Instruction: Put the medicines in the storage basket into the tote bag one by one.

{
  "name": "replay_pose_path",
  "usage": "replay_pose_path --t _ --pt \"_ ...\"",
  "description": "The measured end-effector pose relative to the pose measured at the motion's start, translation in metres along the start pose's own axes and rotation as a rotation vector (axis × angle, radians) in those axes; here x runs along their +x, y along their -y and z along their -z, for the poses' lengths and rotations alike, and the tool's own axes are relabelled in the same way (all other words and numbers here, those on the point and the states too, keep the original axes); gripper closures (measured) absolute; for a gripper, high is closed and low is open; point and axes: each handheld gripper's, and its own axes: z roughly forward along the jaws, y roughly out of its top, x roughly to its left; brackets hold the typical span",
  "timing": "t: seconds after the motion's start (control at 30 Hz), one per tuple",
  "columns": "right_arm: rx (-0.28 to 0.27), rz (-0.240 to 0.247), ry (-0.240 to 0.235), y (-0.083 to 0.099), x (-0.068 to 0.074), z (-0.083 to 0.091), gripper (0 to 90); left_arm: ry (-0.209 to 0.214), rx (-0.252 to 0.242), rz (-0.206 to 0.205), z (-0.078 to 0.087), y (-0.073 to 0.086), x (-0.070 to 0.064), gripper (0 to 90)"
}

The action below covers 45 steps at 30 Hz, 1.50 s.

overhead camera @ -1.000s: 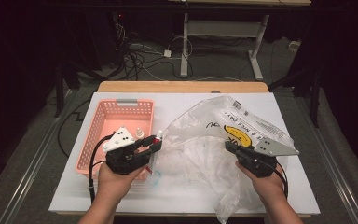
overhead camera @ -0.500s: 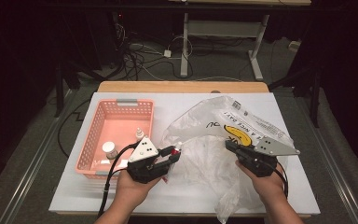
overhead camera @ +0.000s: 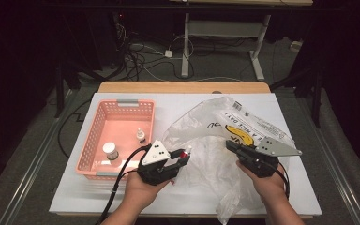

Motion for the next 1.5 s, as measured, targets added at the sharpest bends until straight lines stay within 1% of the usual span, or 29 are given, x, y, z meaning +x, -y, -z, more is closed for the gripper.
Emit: replay_pose_path --t 0.1,0.23,0.33,0.47,0.57,0.73,0.87,0.93,1.03,1.13,1.2,1.3,1.37,1.43,1.5 --pt "-0.005 0.003 -0.003 -0.001 0.000 0.000 90.0 0.008 0.008 -0.013 -0.010 -0.003 -0.003 66.2" --pt "-0.009 0.005 -0.005 -0.003 0.001 0.000 90.0 0.018 0.001 -0.017 -0.022 -0.007 -0.006 66.2" --pt "-0.017 0.005 -0.007 -0.004 0.001 0.000 90.0 0.018 0.015 -0.034 -0.033 -0.010 -0.009 66.1" --pt "-0.021 0.010 -0.004 -0.006 0.001 -0.001 90.0 0.017 0.028 -0.043 -0.048 -0.012 -0.012 66.2" --pt "-0.024 0.005 -0.001 -0.007 0.000 0.000 90.0 0.009 0.041 -0.058 -0.057 -0.013 -0.014 66.2" --pt "-0.033 0.007 -0.002 -0.009 -0.001 -0.001 90.0 0.004 0.052 -0.056 -0.068 -0.015 -0.013 66.1" --pt "-0.043 0.003 -0.011 -0.010 -0.002 -0.001 90.0 -0.006 0.065 -0.066 -0.079 -0.019 -0.012 66.1" --pt "-0.048 -0.005 -0.010 -0.012 -0.002 -0.002 90.0 -0.014 0.078 -0.071 -0.085 -0.022 -0.012 66.1" --pt "-0.061 -0.003 -0.007 -0.014 -0.003 -0.001 90.0 -0.033 0.094 -0.075 -0.097 -0.023 -0.011 66.2" --pt "-0.067 -0.005 -0.008 -0.015 -0.004 -0.001 90.0 -0.032 0.110 -0.079 -0.110 -0.023 -0.010 66.1" --pt "-0.073 -0.005 -0.005 -0.015 -0.006 0.000 90.0 -0.044 0.121 -0.088 -0.118 -0.023 -0.011 66.1" --pt "-0.075 -0.005 -0.003 -0.014 -0.007 0.000 90.0 -0.053 0.128 -0.084 -0.129 -0.023 -0.011 66.1" --pt "-0.068 -0.014 -0.003 -0.013 -0.007 0.000 90.0 -0.059 0.126 -0.071 -0.134 -0.023 -0.010 66.0" --pt "-0.072 -0.009 0.000 -0.013 -0.008 -0.001 90.0 -0.065 0.118 -0.052 -0.139 -0.024 -0.009 65.9" --pt "-0.069 -0.014 -0.003 -0.012 -0.009 -0.001 90.0 -0.071 0.111 -0.038 -0.144 -0.024 -0.008 65.9"
